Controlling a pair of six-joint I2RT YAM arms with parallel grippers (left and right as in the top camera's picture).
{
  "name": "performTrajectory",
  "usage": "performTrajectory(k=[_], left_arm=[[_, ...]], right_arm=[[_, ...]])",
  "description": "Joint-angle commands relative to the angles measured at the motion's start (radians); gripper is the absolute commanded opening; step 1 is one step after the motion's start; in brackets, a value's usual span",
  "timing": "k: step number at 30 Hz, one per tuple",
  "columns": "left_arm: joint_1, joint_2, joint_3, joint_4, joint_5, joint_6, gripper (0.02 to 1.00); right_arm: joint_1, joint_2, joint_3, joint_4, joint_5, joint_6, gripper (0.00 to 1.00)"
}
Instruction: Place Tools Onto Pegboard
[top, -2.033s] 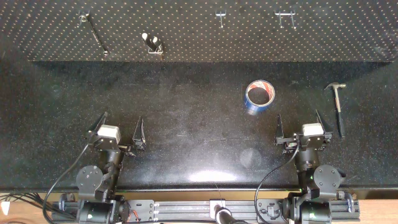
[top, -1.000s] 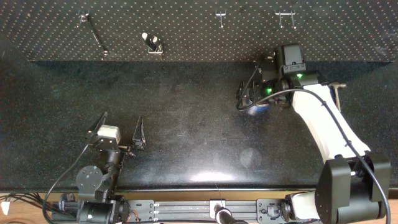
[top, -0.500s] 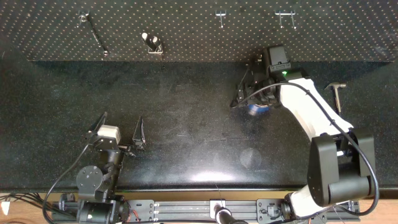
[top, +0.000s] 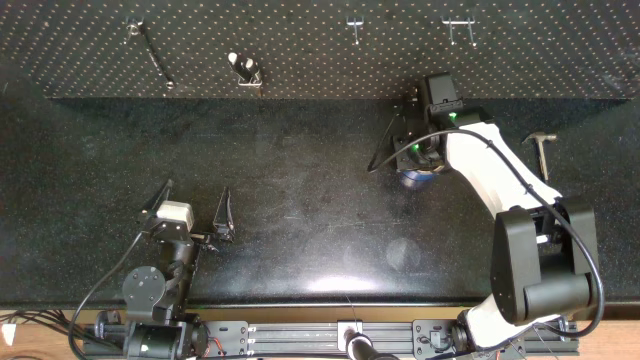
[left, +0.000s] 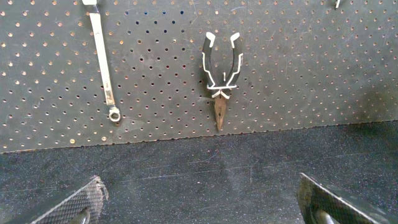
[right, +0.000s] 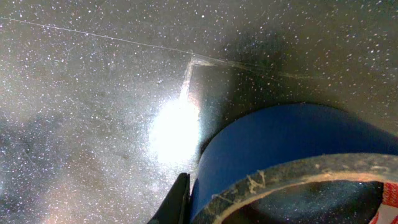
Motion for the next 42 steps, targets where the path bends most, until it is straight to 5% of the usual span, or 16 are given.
performTrajectory(k=[1, 5, 9, 11, 14, 18, 25, 28, 32, 42], left_arm=[[-0.005, -0.009, -0.001, -0.006, 0.0, 0.013, 0.993], [-0.005, -0.009, -0.001, -0.006, 0.0, 0.013, 0.993], [-0.005, -0.009, -0.001, -0.006, 0.0, 0.013, 0.993], [-0.005, -0.009, -0.001, -0.006, 0.0, 0.013, 0.993], [-0.005, -0.009, -0.001, -0.006, 0.0, 0.013, 0.993], [-0.005, -0.009, -0.001, -0.006, 0.0, 0.013, 0.993], [-0.005, -0.009, -0.001, -0.006, 0.0, 0.013, 0.993], [-0.005, -0.009, -0.001, -0.006, 0.0, 0.013, 0.993], [-0.005, -0.009, -0.001, -0.006, 0.0, 0.013, 0.993], [-0.005, -0.009, -0.001, -0.006, 0.0, 0.013, 0.993]], right_arm=[[0.032, -0.083, -0.01, 0.085, 0.018, 0.043, 0.075], [0.165, -0.426, -0.323, 0.696, 0.081, 0.253, 0.075], [0.342, -0.665, -0.325, 0.755, 0.289, 0.293, 0.075], [0.398, -0.754, -0.325, 0.79, 0.316, 0.409, 0.075], [0.408, -0.711, -0.325, 0.872, 0.322, 0.507, 0.075], [0.428, -0.558, -0.256, 0.901, 0.529, 0.615, 0.075], [0.426, -0.362, -0.064, 0.9, 0.556, 0.614, 0.075], [0.417, -0.355, -0.063, 0.9, 0.645, 0.614, 0.075], [0.41, -0.298, -0.011, 0.937, 0.57, 0.613, 0.075], [0.391, -0.131, 0.113, 1.002, 0.567, 0.603, 0.075]])
